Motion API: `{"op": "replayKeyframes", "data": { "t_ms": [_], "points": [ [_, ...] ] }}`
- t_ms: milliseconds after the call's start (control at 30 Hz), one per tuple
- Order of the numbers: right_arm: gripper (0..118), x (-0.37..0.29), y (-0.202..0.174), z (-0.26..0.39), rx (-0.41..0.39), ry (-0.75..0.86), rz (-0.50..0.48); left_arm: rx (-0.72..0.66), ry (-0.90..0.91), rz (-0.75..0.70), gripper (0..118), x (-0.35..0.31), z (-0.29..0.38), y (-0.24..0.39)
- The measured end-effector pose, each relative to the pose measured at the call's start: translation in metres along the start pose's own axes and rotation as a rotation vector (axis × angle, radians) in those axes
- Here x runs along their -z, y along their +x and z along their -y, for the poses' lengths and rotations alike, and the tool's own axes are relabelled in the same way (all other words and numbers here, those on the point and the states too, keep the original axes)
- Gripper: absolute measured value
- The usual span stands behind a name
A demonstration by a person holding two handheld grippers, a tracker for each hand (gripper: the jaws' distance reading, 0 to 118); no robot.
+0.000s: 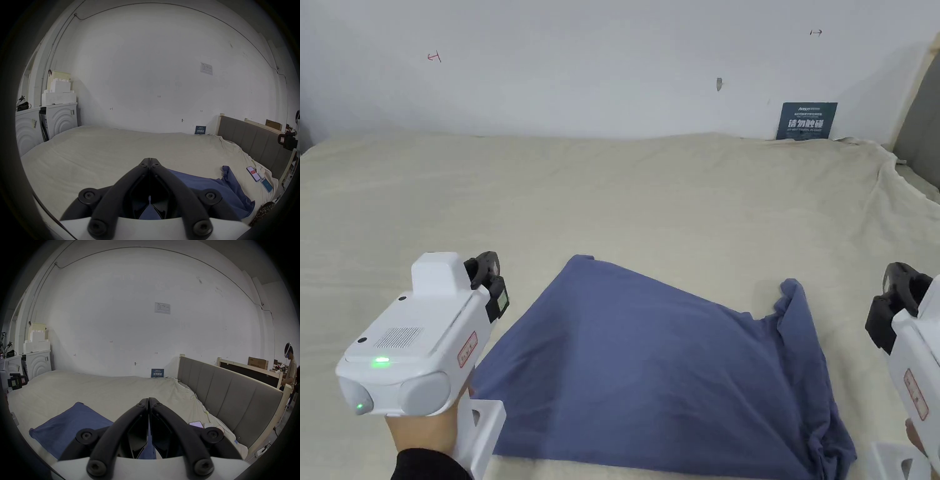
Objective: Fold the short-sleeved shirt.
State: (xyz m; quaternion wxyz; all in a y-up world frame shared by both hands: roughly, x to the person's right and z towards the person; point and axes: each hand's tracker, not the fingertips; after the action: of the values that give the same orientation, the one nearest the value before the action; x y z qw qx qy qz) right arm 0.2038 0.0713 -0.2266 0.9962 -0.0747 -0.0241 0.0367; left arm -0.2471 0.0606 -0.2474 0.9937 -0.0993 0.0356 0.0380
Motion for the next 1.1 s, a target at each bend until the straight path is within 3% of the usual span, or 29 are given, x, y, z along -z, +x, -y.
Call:
{"op": "replayKeyframes", "data": {
  "t_ms": [233, 633, 733, 800, 833, 967, 1100],
  "points": [
    [0, 0.022, -0.002, -0.002, -0.001, -0.013, -0.006, -0.003, -0.138, 0.094, 0, 0.063, -0.018, 0.003],
    [0, 0.094, -0.007, 0.017, -0.009, -0.098, 0.002, -0.064, -0.524, 0.168, 0, 0.273, 0.005, 0.009],
    [0, 0.112, -0.008, 0.024, -0.015, -0.126, 0.013, -0.122, -0.64, 0.175, 23, 0.322, 0.023, 0.008],
    [0, 0.123, -0.007, 0.031, -0.015, -0.143, 0.02, -0.106, -0.693, 0.161, 57, 0.347, 0.036, 0.01],
    [0, 0.127, -0.007, 0.033, -0.014, -0.152, 0.023, -0.092, -0.709, 0.16, 68, 0.357, 0.041, 0.011],
    [0, 0.142, -0.008, 0.044, -0.016, -0.181, 0.038, -0.049, -0.747, 0.135, 74, 0.39, 0.063, 0.016],
    [0, 0.148, -0.008, 0.053, -0.018, -0.206, 0.05, 0.011, -0.804, 0.111, 72, 0.412, 0.083, 0.023]
  ]
}}
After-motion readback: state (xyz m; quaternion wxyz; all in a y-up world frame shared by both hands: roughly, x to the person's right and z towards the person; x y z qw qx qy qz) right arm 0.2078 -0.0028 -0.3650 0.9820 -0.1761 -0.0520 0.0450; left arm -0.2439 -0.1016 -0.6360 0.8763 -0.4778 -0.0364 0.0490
